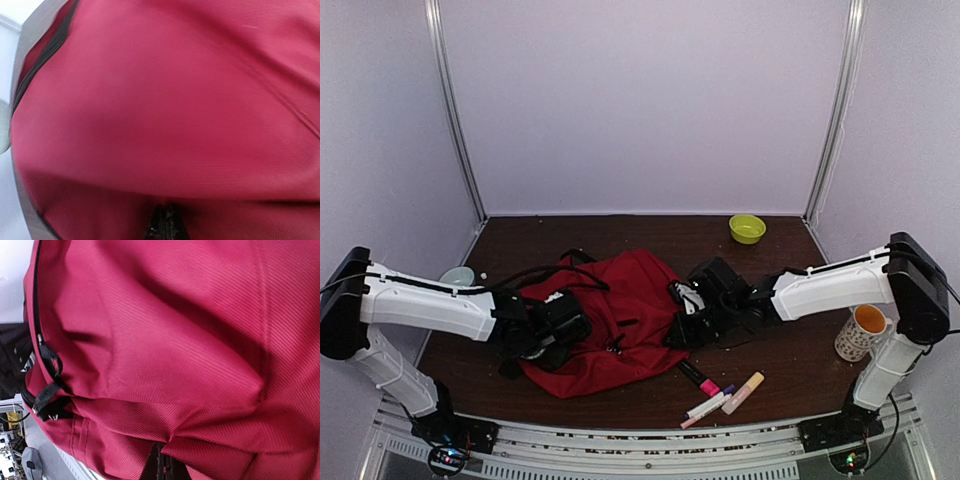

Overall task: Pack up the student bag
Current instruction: Adjust the student bag at the center of the board.

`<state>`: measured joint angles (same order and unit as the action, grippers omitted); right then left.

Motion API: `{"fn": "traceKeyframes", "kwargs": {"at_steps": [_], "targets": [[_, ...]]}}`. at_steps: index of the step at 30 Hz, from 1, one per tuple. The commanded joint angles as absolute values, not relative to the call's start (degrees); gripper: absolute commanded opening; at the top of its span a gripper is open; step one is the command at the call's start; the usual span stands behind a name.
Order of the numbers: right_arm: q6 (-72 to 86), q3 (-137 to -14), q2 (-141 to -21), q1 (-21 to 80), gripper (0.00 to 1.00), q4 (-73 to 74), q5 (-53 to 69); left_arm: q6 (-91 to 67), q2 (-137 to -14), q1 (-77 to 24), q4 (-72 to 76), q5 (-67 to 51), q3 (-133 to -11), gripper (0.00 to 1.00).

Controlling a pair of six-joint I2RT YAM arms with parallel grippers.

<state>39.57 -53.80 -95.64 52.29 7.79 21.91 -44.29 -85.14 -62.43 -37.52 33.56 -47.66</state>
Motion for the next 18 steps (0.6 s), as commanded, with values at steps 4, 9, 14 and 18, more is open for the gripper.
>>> {"fn": "traceKeyframes", "kwargs": {"at_steps": [4,9,14,18], "targets": [[43.9,-53.4,-93.5,57.9,0.00,4.5,21.8,-45.0,-84.5,-59.0,-42.3,35.5,-47.9,0.03],[44.3,-52.3,-92.7,58.9,0.00,3.7,22.1,-41.5,-83.7,-58.9,-41.1,34.1,-48.8,0.06],[43.0,-52.3,-92.9,58.9,0.00,4.6,21.2,-37.1,-78.9,-59.0,-38.5,30.5,-47.5,0.16],[42.6,-52.6,-93.3,59.0,0.00,4.0,21.9,-36.5,-74.8,-59.0,-38.7,29.4,-46.7,0.27]]}}
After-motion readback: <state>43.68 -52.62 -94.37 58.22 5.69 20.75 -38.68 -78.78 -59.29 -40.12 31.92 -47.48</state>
